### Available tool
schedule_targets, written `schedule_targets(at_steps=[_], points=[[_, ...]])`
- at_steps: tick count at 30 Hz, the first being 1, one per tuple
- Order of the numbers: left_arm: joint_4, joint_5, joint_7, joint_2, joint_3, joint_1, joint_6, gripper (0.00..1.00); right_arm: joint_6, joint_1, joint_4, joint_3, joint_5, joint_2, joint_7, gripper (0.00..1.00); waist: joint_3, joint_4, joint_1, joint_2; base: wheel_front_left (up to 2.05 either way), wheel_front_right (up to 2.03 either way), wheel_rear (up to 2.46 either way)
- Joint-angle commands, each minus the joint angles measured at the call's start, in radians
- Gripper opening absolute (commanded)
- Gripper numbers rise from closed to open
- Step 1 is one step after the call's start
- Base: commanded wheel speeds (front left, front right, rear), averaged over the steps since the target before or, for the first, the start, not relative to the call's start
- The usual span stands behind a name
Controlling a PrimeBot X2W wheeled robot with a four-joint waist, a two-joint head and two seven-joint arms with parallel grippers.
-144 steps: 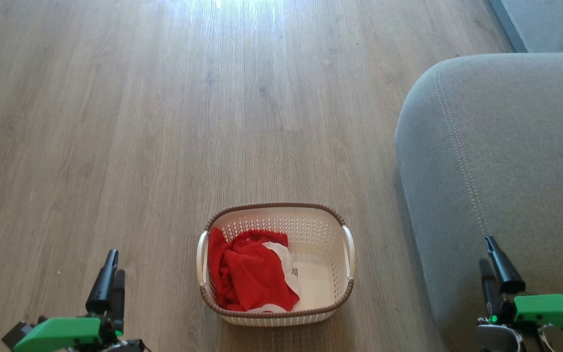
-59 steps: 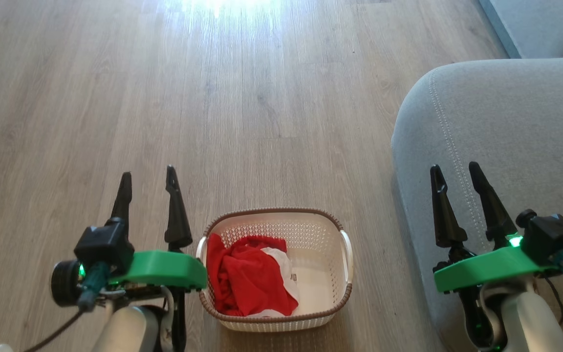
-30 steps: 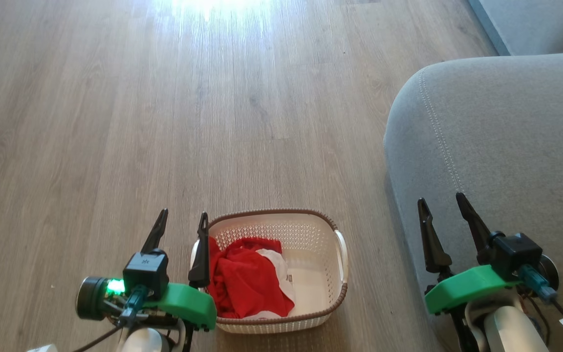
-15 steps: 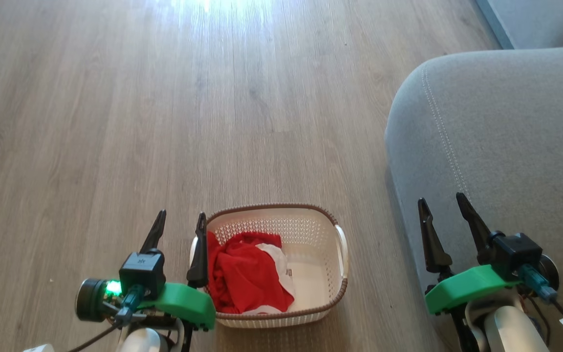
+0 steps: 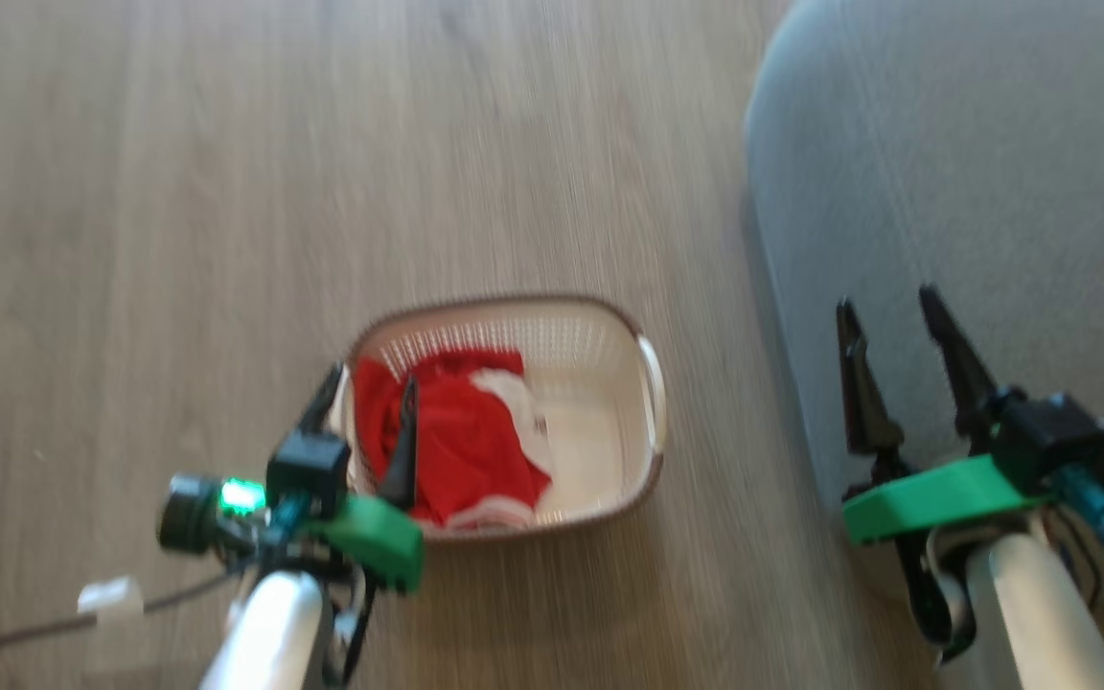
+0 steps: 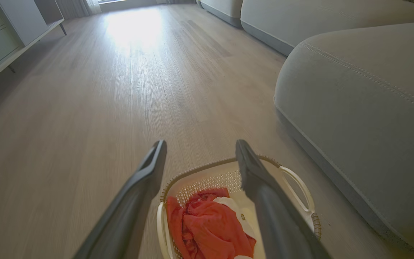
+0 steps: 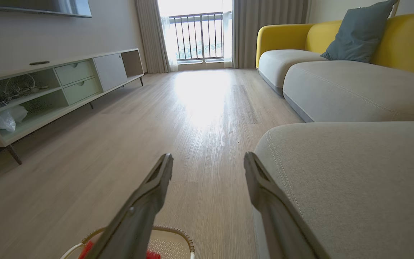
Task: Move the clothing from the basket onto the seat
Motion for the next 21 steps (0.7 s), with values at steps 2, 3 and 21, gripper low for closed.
schedule_targets(at_steps=[2,3,21], points=[[0.012,0.023,-0.012,0.003,0.031,-0.085,-0.019,1.0,0.007,-0.049,-0.055,0.022,0.0,-0.01,-0.01,1.0,0.168,-0.042,-0.0001,0.0,0.0,0.0,0.0],[0.03,0.03,-0.012,0.007,0.029,-0.109,-0.029,1.0,0.007,-0.057,-0.064,0.023,-0.001,-0.01,-0.01,1.0,0.197,-0.049,-0.0001,0.0,0.0,0.0,0.0],[0.57,0.225,-0.012,0.116,-0.166,-0.545,-0.051,1.0,0.007,-0.134,-0.14,0.089,0.065,-0.01,-0.01,1.0,0.544,-0.185,-0.0001,0.0,0.0,0.0,0.0]])
